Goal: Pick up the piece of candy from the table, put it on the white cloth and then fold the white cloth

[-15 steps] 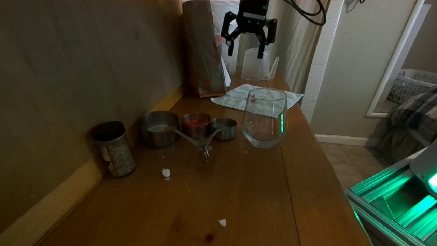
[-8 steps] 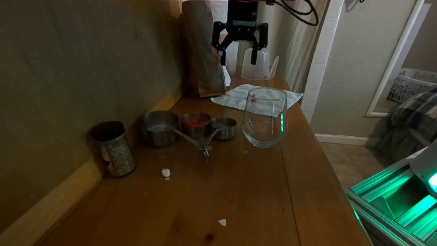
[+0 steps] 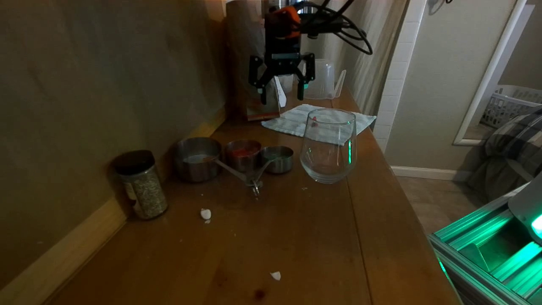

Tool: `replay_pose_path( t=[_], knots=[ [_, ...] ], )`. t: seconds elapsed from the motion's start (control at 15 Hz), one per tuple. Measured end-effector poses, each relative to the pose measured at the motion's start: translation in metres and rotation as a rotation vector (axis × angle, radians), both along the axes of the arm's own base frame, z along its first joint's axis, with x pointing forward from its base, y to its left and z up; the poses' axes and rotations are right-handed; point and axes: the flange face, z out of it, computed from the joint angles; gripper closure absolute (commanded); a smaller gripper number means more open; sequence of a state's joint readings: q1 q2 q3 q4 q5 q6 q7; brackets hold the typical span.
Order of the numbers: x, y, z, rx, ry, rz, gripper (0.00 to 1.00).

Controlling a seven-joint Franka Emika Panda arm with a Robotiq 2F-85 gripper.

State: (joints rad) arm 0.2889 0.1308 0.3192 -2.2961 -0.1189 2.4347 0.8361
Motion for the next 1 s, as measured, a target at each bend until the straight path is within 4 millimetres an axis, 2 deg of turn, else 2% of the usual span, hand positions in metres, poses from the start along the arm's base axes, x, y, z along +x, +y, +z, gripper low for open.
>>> replay_pose_path(
  t=[0.47, 0.8, 0.87, 0.93, 1.0],
  knots=[
    [0.021, 0.014, -0.033, -0.060, -0.010, -0.012, 0.00],
    [0.036, 0.020, -0.044, -0.083, -0.030, -0.027, 0.00],
    [0.038, 0.022, -0.046, -0.087, -0.034, -0.030, 0.03],
    [0.040, 0.024, -0.047, -0.090, -0.038, -0.032, 0.19],
    [0.042, 0.025, -0.049, -0.092, -0.040, -0.033, 0.28]
  ],
)
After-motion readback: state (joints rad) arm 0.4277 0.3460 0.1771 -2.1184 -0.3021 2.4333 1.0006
